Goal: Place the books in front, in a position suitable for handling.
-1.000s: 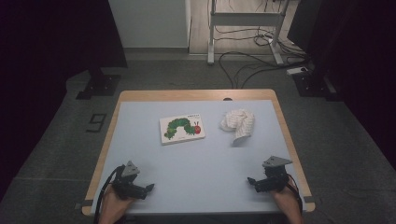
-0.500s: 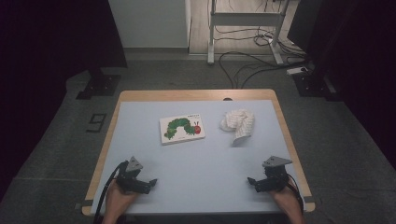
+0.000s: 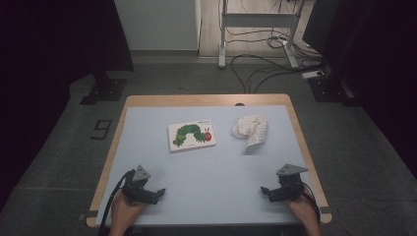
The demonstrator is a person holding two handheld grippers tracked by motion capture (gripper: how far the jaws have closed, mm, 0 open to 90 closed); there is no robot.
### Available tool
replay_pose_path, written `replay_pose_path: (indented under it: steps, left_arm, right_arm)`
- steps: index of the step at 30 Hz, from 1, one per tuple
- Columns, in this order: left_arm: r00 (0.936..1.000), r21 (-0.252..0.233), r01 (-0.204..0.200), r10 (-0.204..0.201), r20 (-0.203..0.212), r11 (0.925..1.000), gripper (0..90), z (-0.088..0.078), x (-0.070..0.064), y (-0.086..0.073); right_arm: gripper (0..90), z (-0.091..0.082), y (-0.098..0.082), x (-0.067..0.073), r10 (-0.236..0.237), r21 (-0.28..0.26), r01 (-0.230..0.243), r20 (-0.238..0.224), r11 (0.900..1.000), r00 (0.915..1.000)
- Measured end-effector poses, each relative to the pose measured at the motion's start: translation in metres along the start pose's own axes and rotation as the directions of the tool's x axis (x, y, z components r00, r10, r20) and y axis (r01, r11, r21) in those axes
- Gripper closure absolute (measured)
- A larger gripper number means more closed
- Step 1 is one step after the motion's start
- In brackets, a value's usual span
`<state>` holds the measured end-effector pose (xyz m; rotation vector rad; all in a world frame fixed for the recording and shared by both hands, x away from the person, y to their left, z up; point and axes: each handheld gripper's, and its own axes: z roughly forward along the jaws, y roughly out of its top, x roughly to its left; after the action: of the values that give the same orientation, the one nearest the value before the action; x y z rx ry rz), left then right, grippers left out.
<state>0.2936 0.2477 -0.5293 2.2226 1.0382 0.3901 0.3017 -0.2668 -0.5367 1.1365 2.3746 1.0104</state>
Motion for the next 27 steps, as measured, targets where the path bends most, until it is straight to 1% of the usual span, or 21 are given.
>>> replay_pose_path:
  steps: [5, 9, 17, 20, 27]
  left_arm:
    - [1.0, 0.0, 0.0, 0.0, 0.0, 1.0, 0.0, 0.0, 0.0, 0.0]
    - [1.0, 0.0, 0.0, 0.0, 0.0, 1.0, 0.0, 0.0, 0.0, 0.0]
    - [1.0, -0.001, 0.0, 0.0, -0.001, 1.0, 0.0, 0.0, 0.0, 0.0]
    - [1.0, -0.001, 0.001, -0.001, -0.001, 1.0, 0.0, 0.0, 0.0, 0.0]
    - [1.0, -0.001, 0.0, 0.0, -0.001, 1.0, 0.0, 0.0, 0.0, 0.0]
  right_arm:
    - [0.0, -0.002, 0.002, -0.001, 0.013, -0.003, -0.012, 0.003, 1.0, 0.9999]
    - [0.0, -0.008, 0.005, -0.003, 0.022, -0.025, -0.022, 0.009, 0.999, 0.9997]
    - [0.0, -0.016, 0.016, -0.005, 0.012, -0.047, -0.011, 0.017, 0.999, 0.9998]
    - [0.0, -0.019, 0.022, -0.006, 0.003, -0.043, -0.002, 0.024, 0.999, 0.9997]
    - [0.0, -0.019, 0.027, -0.009, 0.011, -0.047, -0.01, 0.025, 0.999, 0.9996]
